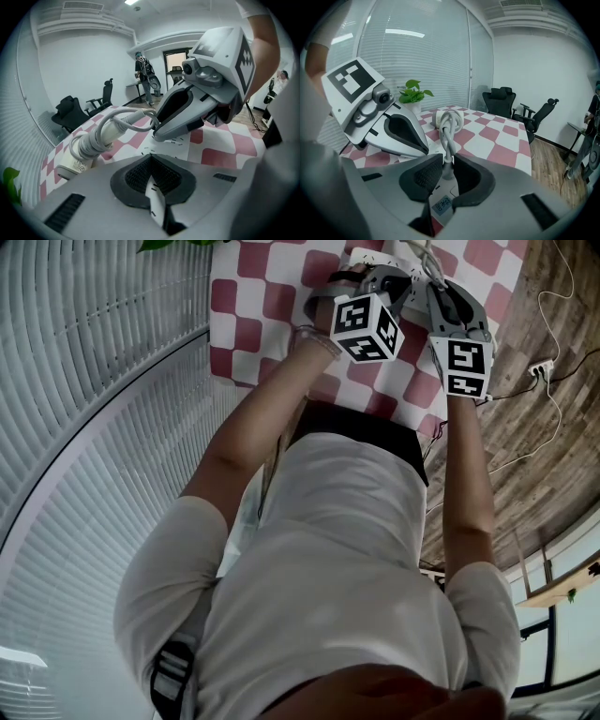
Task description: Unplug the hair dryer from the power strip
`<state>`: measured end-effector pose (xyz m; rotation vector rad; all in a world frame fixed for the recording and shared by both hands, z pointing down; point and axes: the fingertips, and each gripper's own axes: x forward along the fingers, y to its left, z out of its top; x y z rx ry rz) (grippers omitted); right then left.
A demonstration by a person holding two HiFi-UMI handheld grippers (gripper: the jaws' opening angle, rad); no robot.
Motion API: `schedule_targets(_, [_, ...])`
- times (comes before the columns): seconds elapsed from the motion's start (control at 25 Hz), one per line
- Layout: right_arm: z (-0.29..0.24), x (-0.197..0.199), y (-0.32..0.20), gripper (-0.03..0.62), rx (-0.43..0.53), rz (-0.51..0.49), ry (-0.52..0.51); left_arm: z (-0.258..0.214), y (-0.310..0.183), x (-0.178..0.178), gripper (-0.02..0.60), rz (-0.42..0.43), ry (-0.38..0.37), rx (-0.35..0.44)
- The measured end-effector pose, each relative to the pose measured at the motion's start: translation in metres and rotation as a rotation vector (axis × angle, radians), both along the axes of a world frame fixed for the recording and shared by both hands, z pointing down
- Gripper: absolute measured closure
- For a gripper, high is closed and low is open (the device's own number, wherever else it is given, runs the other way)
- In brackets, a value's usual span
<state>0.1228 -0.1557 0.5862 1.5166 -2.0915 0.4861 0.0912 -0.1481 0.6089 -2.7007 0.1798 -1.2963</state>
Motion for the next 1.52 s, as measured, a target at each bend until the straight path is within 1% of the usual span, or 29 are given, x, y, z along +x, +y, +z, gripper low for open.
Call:
schedule_targets(0.2, [-0.001, 0.0021, -0.001, 0.508, -0.009, 0.012, -0.024, 0.0007, -0.0009, 0.0012, 0.551, -0.013, -0.018, -0.006])
schedule_targets(0.36, [-0.0022, 0.0018, 0.0002, 0.513, -0.007, 0.013, -0.028, 0.0013, -0.0006, 0.0014, 0.551, -0.023, -0.05, -0.013])
schedule_targets(0.48, [-0.0025, 0.0017, 0.0008, 0.514, -0.005, 0.013, -0.026, 0.0024, -0.0004, 0.0016, 0.551, -0.034, -0.075, -0.003])
schedule_targets(0.64, [-0.003, 0.002, 0.0011, 0.517, -0.007, 0.012, -0.027, 0.0033, -0.0017, 0.0027, 0.551, -0.049, -0.105, -0.025])
schedule_targets(1.12, [-0.0033, 0.0032, -0.0017, 0.518, -0.014, 0.029, -0.051, 0.003, -0.0015, 0.0015, 0.552, -0.05, -0.101, -0.032])
schedule_targets(1.32, [-0.0039, 0.0026, -0.0023, 0.519, -0.016, 0.029, -0.052, 0.0032, -0.0015, 0.0011, 0.552, -0.046, -0.112, -0.036])
schedule_targets(1.52, [-0.0041, 0.0031, -0.0009, 0.52, -0.018, 0.037, -0.05, 0.0043, -0.0009, 0.0022, 0.551, -0.049, -0.139, -0.029])
